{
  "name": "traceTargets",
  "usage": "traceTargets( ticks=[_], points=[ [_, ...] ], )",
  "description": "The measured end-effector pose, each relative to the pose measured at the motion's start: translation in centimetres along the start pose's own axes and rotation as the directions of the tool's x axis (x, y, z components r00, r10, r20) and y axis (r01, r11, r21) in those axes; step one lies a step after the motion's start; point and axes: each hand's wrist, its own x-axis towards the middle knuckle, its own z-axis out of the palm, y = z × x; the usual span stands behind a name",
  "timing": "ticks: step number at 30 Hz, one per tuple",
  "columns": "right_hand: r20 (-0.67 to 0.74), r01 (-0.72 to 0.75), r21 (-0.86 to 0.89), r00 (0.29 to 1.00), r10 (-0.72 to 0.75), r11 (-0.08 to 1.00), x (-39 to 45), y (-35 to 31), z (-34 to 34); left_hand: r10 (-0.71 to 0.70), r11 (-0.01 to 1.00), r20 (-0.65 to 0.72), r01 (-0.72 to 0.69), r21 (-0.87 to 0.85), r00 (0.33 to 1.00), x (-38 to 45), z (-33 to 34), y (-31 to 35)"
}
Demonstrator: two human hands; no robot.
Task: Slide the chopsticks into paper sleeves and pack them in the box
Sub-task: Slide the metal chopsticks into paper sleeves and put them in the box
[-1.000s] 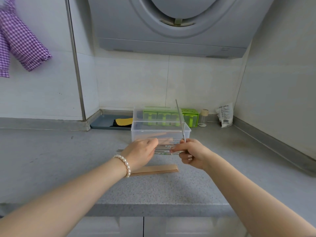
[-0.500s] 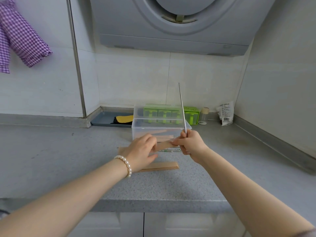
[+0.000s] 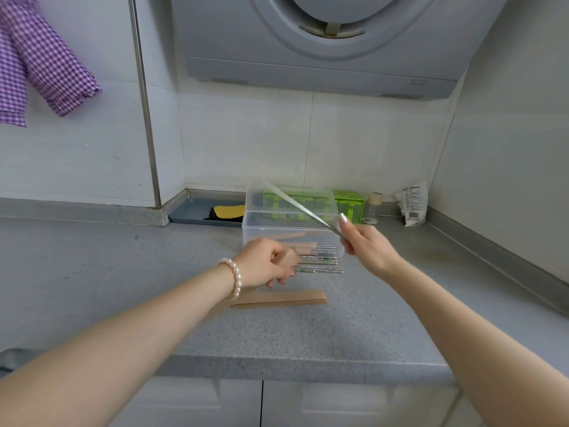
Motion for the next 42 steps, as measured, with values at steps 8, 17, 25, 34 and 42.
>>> traceTargets(
  ticks=[8, 17, 25, 34, 42],
  points=[
    [-0.156, 0.178, -0.377, 0.955, -0.251, 0.909, 0.2, 3.2, -4.2, -0.050, 0.966, 0.127, 0.080, -0.244, 0.991, 0.1, -1.9, -0.5],
    [-0.288, 0.257, -0.423, 0.871, -0.398, 0.869, 0.7, 4.6, -4.8, -0.059, 0.938, 0.166, 0.111, -0.329, 0.984, 0.5, -1.3, -1.6],
    [-0.344, 0.327, -0.539, 0.755, -0.558, 0.776, 0.7, 4.5, -4.4, -0.096, 0.882, 0.173, 0.165, -0.441, 0.980, 0.5, -0.7, -1.9],
    [-0.377, 0.360, -0.564, 0.689, -0.619, 0.743, 0.4, 4.2, -4.2, -0.102, 0.884, 0.185, 0.174, -0.433, 0.977, 0.3, -0.6, -1.9],
    [-0.343, 0.371, -0.609, 0.674, -0.655, 0.701, 0.3, 4.1, -3.8, -0.088, 0.914, 0.176, 0.150, -0.378, 0.980, 0.4, -0.3, -1.9]
  ],
)
